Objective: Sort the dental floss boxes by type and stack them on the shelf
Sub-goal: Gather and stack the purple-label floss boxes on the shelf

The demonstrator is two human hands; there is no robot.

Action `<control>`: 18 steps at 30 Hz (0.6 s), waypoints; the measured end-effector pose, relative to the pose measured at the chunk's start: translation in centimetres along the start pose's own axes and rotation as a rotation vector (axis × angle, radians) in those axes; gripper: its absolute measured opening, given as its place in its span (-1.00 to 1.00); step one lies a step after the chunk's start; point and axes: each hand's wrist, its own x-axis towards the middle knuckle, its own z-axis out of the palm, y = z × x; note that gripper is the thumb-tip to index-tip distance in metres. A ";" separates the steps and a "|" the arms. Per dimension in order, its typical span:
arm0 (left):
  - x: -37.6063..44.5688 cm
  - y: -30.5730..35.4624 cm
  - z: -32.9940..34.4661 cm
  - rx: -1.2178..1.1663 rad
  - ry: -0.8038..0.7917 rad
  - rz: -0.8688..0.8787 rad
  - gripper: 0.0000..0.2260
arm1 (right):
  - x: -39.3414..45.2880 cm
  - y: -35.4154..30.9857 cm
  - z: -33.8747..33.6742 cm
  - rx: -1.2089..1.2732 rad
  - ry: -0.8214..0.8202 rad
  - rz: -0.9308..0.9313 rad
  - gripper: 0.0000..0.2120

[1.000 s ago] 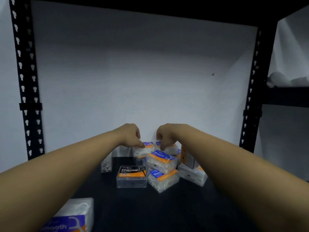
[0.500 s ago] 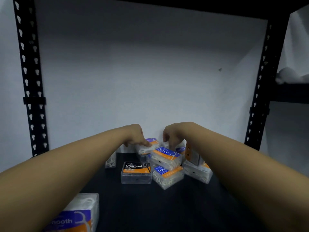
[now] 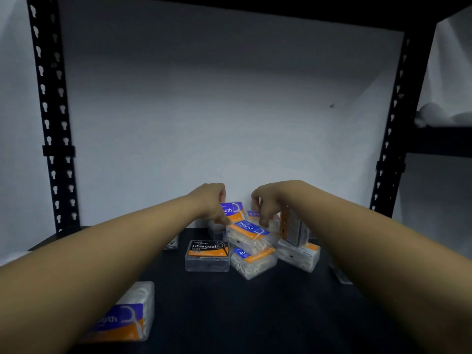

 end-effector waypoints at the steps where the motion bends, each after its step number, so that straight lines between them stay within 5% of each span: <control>1: 0.0 0.0 0.1 0.008 0.008 -0.001 -0.45 | -0.1 0.0 0.1 0.008 0.004 -0.002 -0.45; 4: -0.1 0.1 0.3 0.032 0.014 -0.008 -0.45 | -0.5 0.1 0.3 0.011 -0.005 0.005 -0.33; 12: -0.3 0.1 0.5 0.057 0.023 0.012 -0.43 | -1.0 0.7 0.5 -0.010 0.170 -0.041 -0.40; 18: -0.4 0.2 0.5 0.066 0.032 0.053 -0.49 | -0.5 1.2 0.2 0.013 0.126 -0.069 -0.42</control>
